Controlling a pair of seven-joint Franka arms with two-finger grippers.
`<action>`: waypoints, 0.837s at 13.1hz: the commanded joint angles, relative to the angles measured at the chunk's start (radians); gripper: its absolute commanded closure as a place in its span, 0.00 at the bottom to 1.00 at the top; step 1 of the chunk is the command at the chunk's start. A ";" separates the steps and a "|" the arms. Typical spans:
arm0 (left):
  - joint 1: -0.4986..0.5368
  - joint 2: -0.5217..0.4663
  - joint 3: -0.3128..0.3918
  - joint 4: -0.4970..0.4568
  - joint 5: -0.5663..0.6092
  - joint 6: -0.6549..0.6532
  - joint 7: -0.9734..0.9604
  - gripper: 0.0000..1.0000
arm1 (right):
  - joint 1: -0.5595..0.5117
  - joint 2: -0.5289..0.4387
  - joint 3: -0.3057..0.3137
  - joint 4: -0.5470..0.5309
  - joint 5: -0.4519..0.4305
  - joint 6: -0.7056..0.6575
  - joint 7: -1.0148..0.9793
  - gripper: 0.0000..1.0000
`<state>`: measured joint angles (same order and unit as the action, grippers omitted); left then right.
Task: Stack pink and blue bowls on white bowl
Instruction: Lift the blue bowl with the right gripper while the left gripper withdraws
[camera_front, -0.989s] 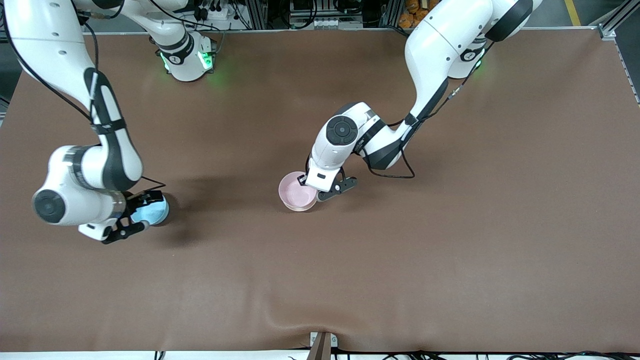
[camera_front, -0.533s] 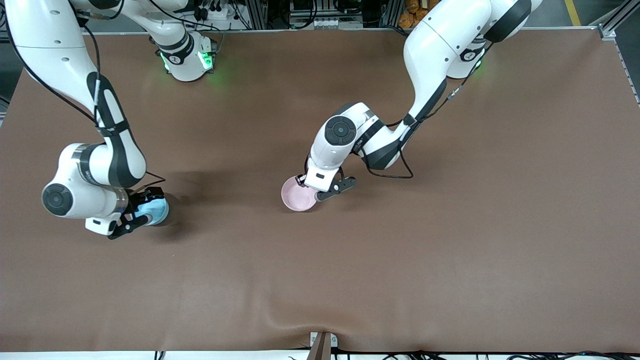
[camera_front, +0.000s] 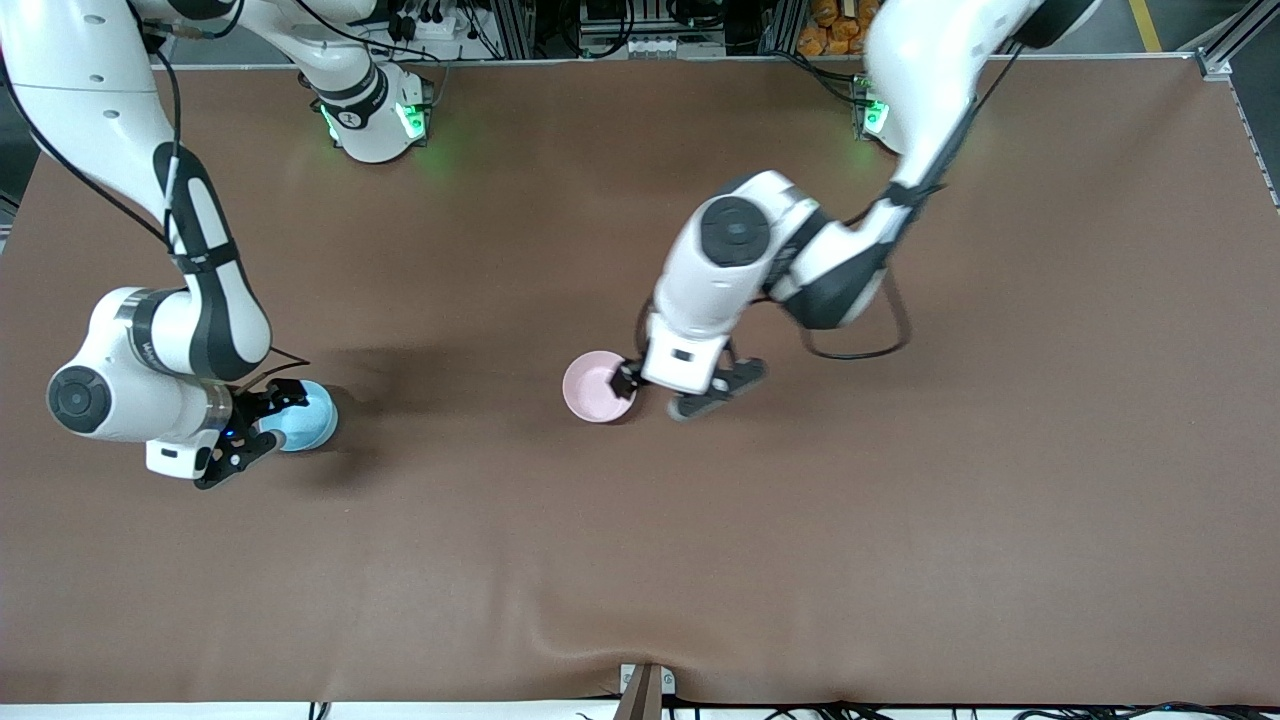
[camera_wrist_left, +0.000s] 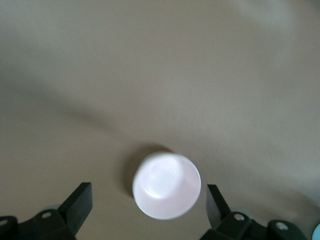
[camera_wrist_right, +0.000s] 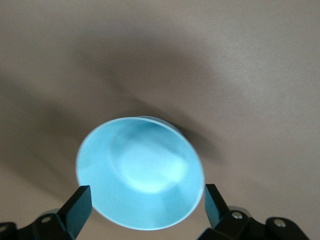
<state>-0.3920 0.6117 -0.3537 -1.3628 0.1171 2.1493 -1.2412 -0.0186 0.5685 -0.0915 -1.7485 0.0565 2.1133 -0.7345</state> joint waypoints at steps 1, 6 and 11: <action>0.064 -0.090 -0.007 -0.022 0.012 -0.083 0.095 0.00 | -0.040 0.080 0.007 0.078 0.013 0.010 -0.097 0.00; 0.179 -0.176 -0.014 -0.021 0.004 -0.253 0.336 0.00 | -0.043 0.096 0.007 0.078 0.014 0.007 -0.144 0.27; 0.243 -0.225 -0.013 -0.021 -0.020 -0.322 0.457 0.00 | -0.066 0.096 0.009 0.072 0.141 -0.042 -0.227 1.00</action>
<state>-0.1776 0.4281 -0.3591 -1.3633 0.1112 1.8591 -0.8375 -0.0593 0.6556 -0.0894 -1.6871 0.1342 2.0987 -0.8678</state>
